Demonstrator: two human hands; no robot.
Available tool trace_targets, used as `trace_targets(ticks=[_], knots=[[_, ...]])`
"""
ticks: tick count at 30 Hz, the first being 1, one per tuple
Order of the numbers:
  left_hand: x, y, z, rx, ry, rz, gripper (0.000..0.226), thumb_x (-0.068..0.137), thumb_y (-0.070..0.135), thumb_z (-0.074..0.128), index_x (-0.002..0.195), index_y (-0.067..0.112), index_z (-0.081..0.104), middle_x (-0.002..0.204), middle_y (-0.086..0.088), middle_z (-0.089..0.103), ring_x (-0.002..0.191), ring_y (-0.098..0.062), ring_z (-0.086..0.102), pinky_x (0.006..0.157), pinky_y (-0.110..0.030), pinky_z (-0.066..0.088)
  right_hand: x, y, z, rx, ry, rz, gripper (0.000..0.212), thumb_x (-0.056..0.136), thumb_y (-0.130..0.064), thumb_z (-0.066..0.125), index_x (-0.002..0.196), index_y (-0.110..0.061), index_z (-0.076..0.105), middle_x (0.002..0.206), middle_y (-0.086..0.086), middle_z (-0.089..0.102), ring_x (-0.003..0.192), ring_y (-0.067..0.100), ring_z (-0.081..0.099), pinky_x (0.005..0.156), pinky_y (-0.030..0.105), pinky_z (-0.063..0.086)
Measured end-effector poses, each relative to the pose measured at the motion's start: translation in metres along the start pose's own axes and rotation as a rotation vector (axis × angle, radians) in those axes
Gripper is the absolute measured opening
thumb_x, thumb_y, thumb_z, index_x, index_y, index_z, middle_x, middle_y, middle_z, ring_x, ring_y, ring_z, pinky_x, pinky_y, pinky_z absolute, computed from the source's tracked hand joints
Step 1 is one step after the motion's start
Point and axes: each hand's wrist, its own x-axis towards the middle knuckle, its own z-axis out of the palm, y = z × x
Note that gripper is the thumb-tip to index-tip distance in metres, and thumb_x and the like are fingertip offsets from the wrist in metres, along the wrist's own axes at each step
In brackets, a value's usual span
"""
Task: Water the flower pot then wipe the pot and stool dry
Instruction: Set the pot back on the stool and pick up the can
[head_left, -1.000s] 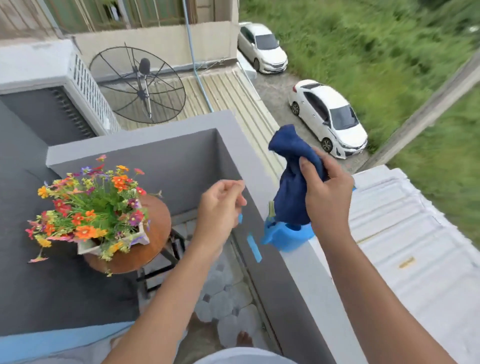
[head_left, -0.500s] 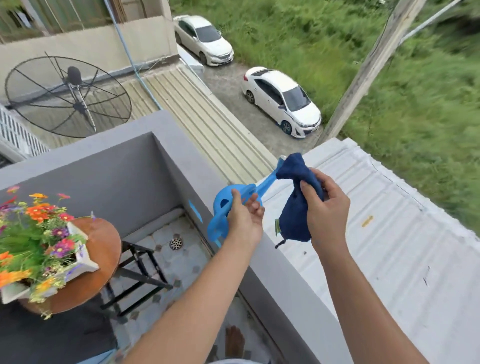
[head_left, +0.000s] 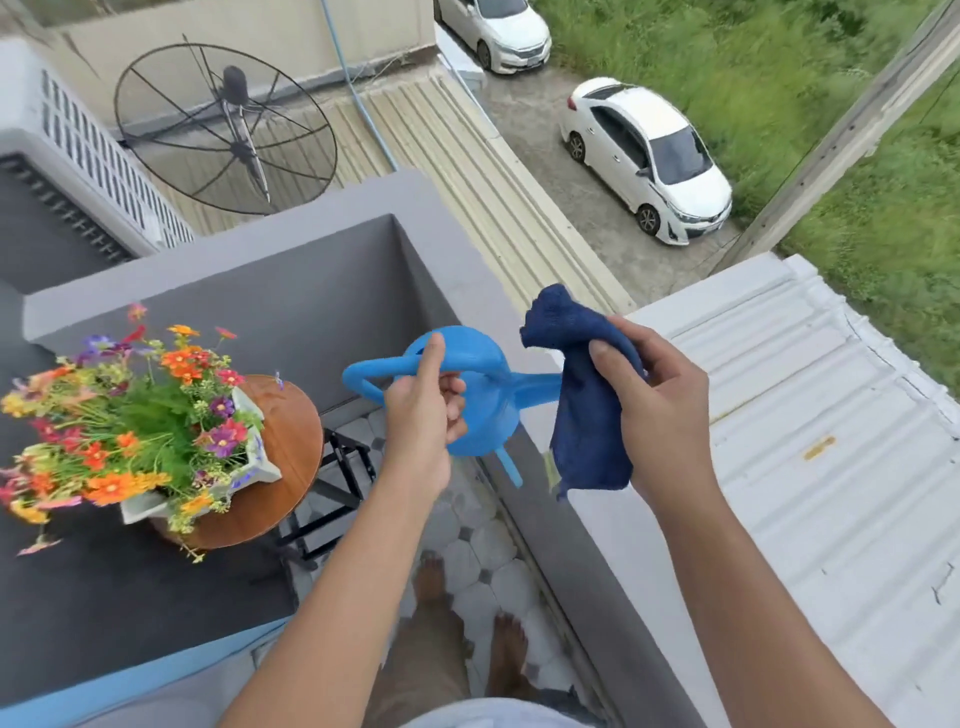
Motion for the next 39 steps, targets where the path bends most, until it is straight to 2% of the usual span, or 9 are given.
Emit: trace_targets(ticks=[5, 8, 12, 16, 23, 30, 34, 37, 39], knots=[[0.073, -0.021, -0.069, 0.490, 0.009, -0.105, 0.030, 0.092, 0.032, 0.058, 0.067, 0.016, 0.051, 0.055, 0.001, 0.049, 0.039, -0.010, 0.038, 0.044, -0.023, 0.029, 0.012, 0.037, 0.072, -0.029, -0.144, 0.123, 0.017, 0.096, -0.009, 0.061, 0.106, -0.013, 0.074, 0.102, 0.000, 0.077, 0.099, 0.013, 0.071, 0.084, 0.023, 0.057], [0.142, -0.067, -0.107, 0.722, 0.011, -0.179, 0.029, 0.091, 0.034, 0.056, 0.073, 0.012, 0.058, 0.066, -0.003, 0.057, 0.064, -0.029, 0.060, 0.060, -0.029, 0.040, 0.027, 0.093, 0.113, -0.096, -0.219, 0.202, 0.016, 0.097, -0.012, 0.061, 0.105, -0.017, 0.074, 0.099, -0.003, 0.077, 0.095, 0.009, 0.072, 0.080, 0.019, 0.056], [0.242, -0.155, -0.161, 0.985, 0.061, -0.222, 0.033, 0.086, 0.030, 0.064, 0.102, 0.002, 0.067, 0.103, -0.017, 0.072, 0.099, -0.034, 0.066, 0.080, -0.038, 0.050, 0.045, 0.226, 0.156, -0.321, -0.281, 0.396, 0.014, 0.097, -0.020, 0.060, 0.095, -0.015, 0.074, 0.086, -0.008, 0.075, 0.077, 0.002, 0.068, 0.066, 0.014, 0.050], [0.340, -0.252, -0.198, 1.080, 0.126, -0.296, 0.043, 0.088, 0.027, 0.064, 0.117, -0.005, 0.062, 0.121, -0.024, 0.065, 0.111, -0.038, 0.062, 0.082, -0.037, 0.046, 0.054, 0.381, 0.180, -0.421, -0.256, 0.740, 0.037, 0.089, -0.033, 0.070, 0.080, 0.001, 0.064, 0.067, 0.008, 0.062, 0.056, 0.012, 0.054, 0.053, 0.031, 0.048], [0.488, -0.411, -0.241, 1.199, 0.059, -0.361, 0.039, 0.091, 0.025, 0.060, 0.119, -0.002, 0.058, 0.119, -0.019, 0.065, 0.106, -0.035, 0.063, 0.068, -0.032, 0.041, 0.068, 0.561, 0.191, -0.375, -0.246, 1.046, 0.032, 0.078, 0.007, 0.075, 0.088, -0.016, 0.054, 0.086, 0.019, 0.062, 0.072, 0.028, 0.062, 0.064, 0.042, 0.055], [0.555, -0.503, -0.261, 1.210, -0.034, -0.395, 0.034, 0.095, 0.024, 0.056, 0.116, -0.003, 0.058, 0.115, -0.020, 0.064, 0.103, -0.034, 0.063, 0.065, -0.031, 0.039, 0.101, 0.663, 0.196, -0.457, -0.310, 1.062, 0.051, 0.070, -0.008, 0.085, 0.103, -0.036, 0.058, 0.103, 0.000, 0.071, 0.088, 0.027, 0.072, 0.075, 0.045, 0.062], [0.561, -0.524, -0.271, 1.109, -0.051, -0.401, 0.025, 0.093, 0.029, 0.057, 0.099, 0.005, 0.056, 0.088, -0.009, 0.058, 0.092, -0.030, 0.062, 0.063, -0.029, 0.035, 0.114, 0.681, 0.205, -0.496, -0.385, 1.020, 0.064, 0.068, -0.005, 0.084, 0.114, -0.039, 0.057, 0.108, 0.004, 0.070, 0.092, 0.028, 0.072, 0.084, 0.048, 0.060], [0.560, -0.512, -0.272, 1.061, 0.063, -0.441, 0.058, 0.092, 0.056, 0.048, 0.103, 0.001, 0.061, 0.094, -0.010, 0.066, 0.091, -0.029, 0.064, 0.066, -0.031, 0.038, 0.122, 0.677, 0.213, -0.415, -0.486, 1.022, 0.061, 0.075, 0.003, 0.077, 0.120, -0.032, 0.059, 0.108, 0.007, 0.073, 0.088, 0.025, 0.073, 0.076, 0.039, 0.063], [0.548, -0.487, -0.273, 0.736, 0.049, -0.544, 0.082, 0.082, 0.078, 0.039, 0.116, 0.008, 0.064, 0.109, -0.011, 0.071, 0.092, -0.023, 0.065, 0.076, -0.035, 0.047, 0.128, 0.671, 0.217, -0.317, -0.555, 1.040, 0.056, 0.078, 0.007, 0.074, 0.122, -0.025, 0.061, 0.107, 0.008, 0.075, 0.086, 0.023, 0.074, 0.070, 0.032, 0.061]])
